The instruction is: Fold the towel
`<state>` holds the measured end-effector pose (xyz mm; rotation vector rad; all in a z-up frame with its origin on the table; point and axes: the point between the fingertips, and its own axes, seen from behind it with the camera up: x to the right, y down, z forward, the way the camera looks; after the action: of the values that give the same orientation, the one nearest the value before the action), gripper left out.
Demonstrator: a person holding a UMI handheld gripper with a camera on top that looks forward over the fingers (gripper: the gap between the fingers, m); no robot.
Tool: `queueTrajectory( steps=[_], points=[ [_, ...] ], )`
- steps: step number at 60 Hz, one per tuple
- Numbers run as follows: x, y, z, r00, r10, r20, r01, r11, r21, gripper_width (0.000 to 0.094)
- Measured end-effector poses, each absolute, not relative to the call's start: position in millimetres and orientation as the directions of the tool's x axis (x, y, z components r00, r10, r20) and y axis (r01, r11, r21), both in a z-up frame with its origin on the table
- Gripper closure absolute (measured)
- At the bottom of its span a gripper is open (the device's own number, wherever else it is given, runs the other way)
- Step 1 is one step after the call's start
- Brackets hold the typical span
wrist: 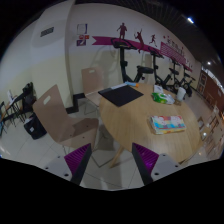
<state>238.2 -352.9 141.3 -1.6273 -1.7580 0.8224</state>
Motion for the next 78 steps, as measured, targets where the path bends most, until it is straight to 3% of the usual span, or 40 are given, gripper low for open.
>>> queueTrajectory(
  steps=[25, 45, 73, 78],
  points=[
    [218.9, -250.5, 125.0, 0.114, 0.992, 0.058, 0.621, -0.026, -0.783, 0.0078],
    [164.3, -185.0, 92.8, 0.151, 0.986, 0.071, 0.597, -0.034, -0.802, 0.008],
    [25.2, -129.0, 8.5, 0.127, 0.989, 0.076, 0.636, -0.022, -0.771, 0.0093],
    [13.3, -124.4, -4.2, 0.113, 0.99, 0.086, 0.649, -0.008, -0.761, 0.0155]
  ],
)
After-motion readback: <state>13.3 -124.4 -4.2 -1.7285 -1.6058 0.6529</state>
